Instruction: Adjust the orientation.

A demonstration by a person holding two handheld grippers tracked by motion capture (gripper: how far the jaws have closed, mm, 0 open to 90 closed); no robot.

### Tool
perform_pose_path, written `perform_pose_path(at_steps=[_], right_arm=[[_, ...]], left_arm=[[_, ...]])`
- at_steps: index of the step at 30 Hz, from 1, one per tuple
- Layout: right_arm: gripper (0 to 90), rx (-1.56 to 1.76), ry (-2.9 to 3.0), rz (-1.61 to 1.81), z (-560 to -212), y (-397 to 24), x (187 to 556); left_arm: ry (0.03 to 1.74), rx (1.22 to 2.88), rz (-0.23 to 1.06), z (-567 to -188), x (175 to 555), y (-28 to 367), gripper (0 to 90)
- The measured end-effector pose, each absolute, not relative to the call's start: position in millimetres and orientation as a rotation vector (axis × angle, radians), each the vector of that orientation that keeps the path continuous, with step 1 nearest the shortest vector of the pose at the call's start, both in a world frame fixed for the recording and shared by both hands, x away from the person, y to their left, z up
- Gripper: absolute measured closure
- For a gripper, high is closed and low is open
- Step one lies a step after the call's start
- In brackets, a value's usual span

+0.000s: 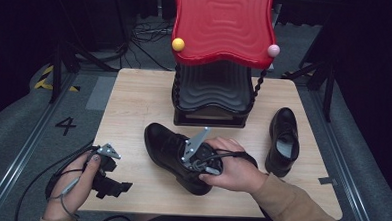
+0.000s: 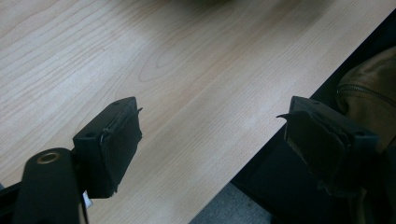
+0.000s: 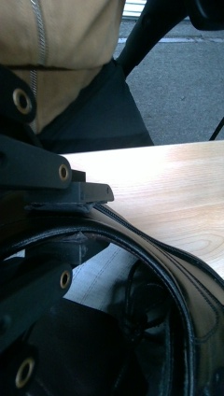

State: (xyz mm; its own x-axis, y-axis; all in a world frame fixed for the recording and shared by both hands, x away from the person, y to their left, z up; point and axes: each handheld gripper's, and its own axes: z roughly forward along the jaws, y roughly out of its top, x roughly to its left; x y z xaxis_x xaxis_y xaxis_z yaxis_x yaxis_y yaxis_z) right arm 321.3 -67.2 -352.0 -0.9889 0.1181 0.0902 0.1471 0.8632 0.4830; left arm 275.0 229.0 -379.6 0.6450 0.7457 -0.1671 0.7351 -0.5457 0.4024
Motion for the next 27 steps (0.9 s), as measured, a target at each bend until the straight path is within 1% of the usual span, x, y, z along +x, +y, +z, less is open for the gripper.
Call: perform_pose_path(at_steps=[6,15,19,23,25,27], right_arm=[[78.2,-0.328,-3.007,-0.796,-354,-97,313],[77.3,-0.516,-3.038,-0.802,-363,-128,316],[76.9,-0.585,-3.065,-0.793,-370,-133,318],[77.0,-0.724,-3.143,-0.736,-385,-136,318],[77.2,-0.753,-3.156,-0.723,-388,-136,317],[78.5,-0.79,-3.164,-0.69,-399,-134,313]], left_arm=[[1.145,2.448,0.027,-381,281,224,19.0],[1.135,2.456,0.015,-381,287,217,18.9],[1.129,2.461,0.008,-382,288,215,18.9],[1.13,2.46,0.006,-383,288,215,18.9],[1.131,2.459,0.007,-383,288,216,19.0],[1.131,2.458,0.005,-383,288,216,18.9]])
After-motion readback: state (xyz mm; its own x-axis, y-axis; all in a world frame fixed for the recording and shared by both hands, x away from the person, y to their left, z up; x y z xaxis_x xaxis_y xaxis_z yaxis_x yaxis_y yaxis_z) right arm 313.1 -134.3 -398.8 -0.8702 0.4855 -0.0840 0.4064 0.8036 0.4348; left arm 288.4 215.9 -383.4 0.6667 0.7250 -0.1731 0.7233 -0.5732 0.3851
